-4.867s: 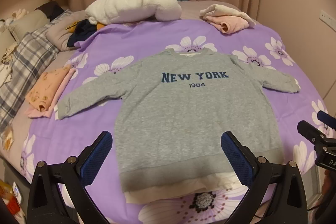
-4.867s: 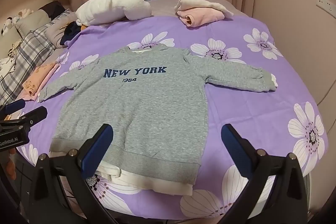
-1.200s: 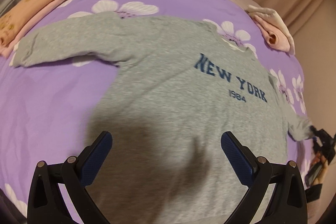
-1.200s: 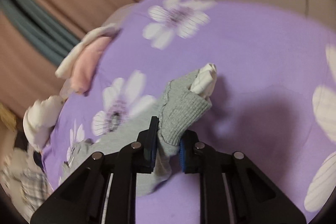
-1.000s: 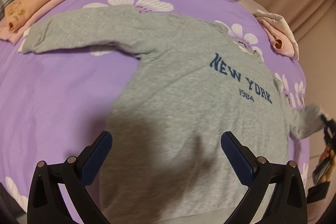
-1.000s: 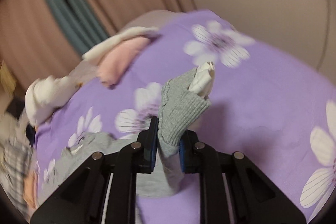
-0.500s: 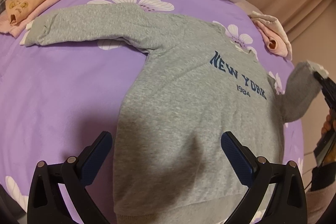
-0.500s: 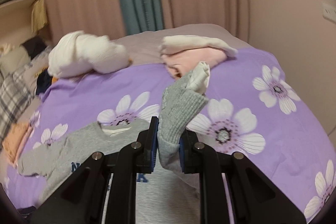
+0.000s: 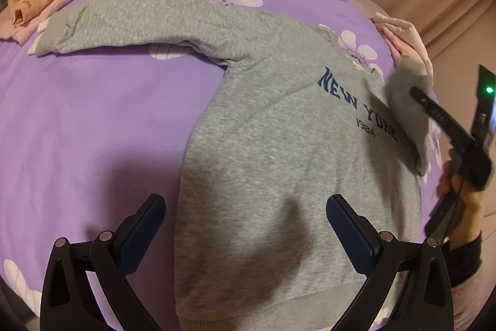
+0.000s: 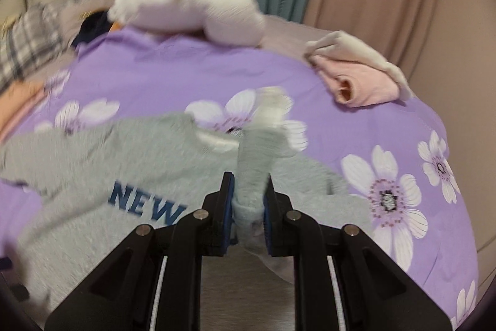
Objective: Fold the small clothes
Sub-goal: 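Fold the held sleeve across the chest and open the right gripper, then move the left gripper to the other sleeve cuff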
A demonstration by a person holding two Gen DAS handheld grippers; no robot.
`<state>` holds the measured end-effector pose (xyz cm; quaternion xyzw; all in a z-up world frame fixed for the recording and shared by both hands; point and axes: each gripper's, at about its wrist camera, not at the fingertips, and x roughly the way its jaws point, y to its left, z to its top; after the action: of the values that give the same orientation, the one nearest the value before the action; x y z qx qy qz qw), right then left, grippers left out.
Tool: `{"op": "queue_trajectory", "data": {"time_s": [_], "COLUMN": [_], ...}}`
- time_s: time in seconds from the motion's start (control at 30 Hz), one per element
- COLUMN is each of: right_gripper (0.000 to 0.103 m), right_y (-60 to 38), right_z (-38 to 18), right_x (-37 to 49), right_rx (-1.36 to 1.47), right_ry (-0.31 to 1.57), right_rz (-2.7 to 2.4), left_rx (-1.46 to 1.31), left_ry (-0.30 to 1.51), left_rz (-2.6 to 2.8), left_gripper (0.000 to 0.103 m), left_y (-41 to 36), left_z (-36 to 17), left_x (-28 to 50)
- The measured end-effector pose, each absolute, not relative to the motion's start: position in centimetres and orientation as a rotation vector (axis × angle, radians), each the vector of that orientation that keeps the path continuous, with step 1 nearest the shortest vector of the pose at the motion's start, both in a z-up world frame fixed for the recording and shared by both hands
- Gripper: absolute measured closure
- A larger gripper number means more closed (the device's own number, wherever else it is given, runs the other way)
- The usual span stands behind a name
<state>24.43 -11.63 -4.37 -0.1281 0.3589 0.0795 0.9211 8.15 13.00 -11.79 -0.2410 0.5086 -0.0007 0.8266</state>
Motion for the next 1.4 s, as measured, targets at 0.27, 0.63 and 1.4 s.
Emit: {"op": "queue_trajectory", "data": {"time_s": [0.27,0.63,1.4], "right_gripper": [0.085,0.052,0.084], "right_y": [-6.8,-7.3,-26.9], "right_z": [-8.8,-9.3,-8.9], "right_x": [23.5,21.8,25.5], "right_rx": [-0.421,-0.273,0.588], "right_ry": [0.783,0.843,0.828], "right_rz": [0.241,0.407,0.326], "left_rx": [-0.503,-0.463,-0.321], "left_ry": [1.086,1.057,0.997], "left_rz": [0.001,-0.019,-0.406], "left_gripper": [0.001,0.001,0.055], "left_y": [12.8,11.1,-5.3], "left_z": [-11.9,-10.2,-10.5], "left_x": [8.3,9.8,24.9]}}
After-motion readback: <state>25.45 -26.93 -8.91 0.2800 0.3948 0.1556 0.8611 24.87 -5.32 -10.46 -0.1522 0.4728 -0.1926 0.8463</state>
